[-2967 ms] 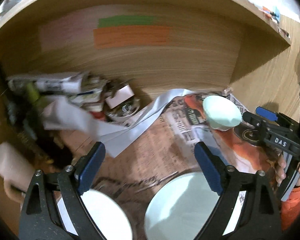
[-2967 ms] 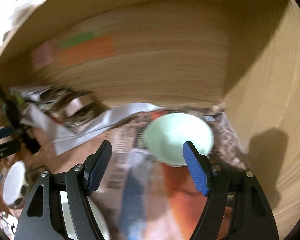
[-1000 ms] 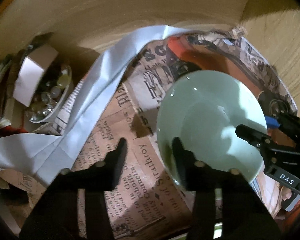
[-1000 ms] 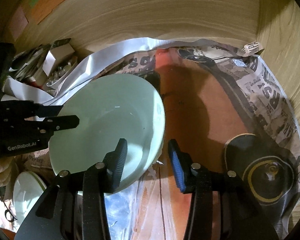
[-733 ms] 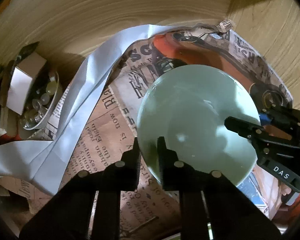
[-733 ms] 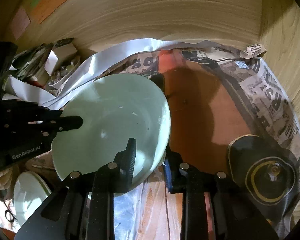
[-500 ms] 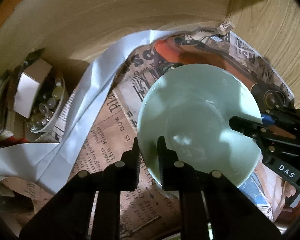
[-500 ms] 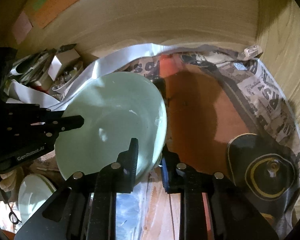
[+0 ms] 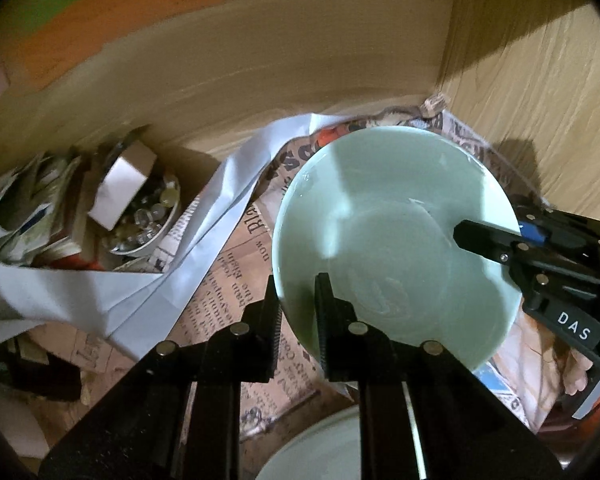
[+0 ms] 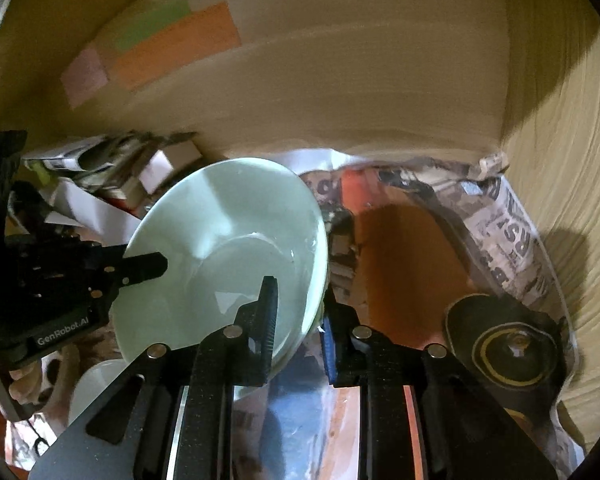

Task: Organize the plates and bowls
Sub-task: 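Lift the pale mint bowl with both grippers and carry it over the stack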

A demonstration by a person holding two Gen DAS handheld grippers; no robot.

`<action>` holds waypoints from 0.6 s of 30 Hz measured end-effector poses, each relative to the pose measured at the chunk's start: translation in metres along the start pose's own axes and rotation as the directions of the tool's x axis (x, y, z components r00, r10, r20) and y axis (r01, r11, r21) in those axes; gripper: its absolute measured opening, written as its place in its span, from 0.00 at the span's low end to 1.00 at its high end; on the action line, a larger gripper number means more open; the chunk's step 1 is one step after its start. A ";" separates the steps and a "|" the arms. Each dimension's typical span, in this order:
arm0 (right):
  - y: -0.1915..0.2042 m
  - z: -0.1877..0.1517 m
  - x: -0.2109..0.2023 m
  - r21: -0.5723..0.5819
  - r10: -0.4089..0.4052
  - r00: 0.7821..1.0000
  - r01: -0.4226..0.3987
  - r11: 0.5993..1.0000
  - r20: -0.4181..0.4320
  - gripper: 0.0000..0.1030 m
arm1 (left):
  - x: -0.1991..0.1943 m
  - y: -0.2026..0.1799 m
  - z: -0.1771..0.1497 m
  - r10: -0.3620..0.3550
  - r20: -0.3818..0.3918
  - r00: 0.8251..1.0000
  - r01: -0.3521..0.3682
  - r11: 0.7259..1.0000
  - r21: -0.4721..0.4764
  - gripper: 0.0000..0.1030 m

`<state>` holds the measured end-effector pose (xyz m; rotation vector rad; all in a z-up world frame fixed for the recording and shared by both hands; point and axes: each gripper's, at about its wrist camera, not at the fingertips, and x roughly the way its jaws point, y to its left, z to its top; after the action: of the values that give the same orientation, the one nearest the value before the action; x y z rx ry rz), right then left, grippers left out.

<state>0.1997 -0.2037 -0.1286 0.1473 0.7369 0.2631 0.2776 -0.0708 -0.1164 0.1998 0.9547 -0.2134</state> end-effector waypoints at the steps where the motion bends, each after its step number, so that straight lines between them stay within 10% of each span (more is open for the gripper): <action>1: 0.003 0.001 -0.004 -0.006 0.000 1.000 0.000 1.000 0.007 0.17 | -0.005 0.000 -0.002 0.000 0.009 1.000 0.000 1.000 -0.005 0.15; 18: 0.068 -0.015 -0.044 -0.102 0.041 0.996 -0.034 0.994 0.073 0.17 | -0.083 0.029 -0.061 0.036 0.129 0.991 -0.023 0.995 -0.100 0.15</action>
<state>0.1457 -0.1509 -0.0959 0.0754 0.6458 0.3282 0.1912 -0.0192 -0.0796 0.1076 0.8294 -0.1499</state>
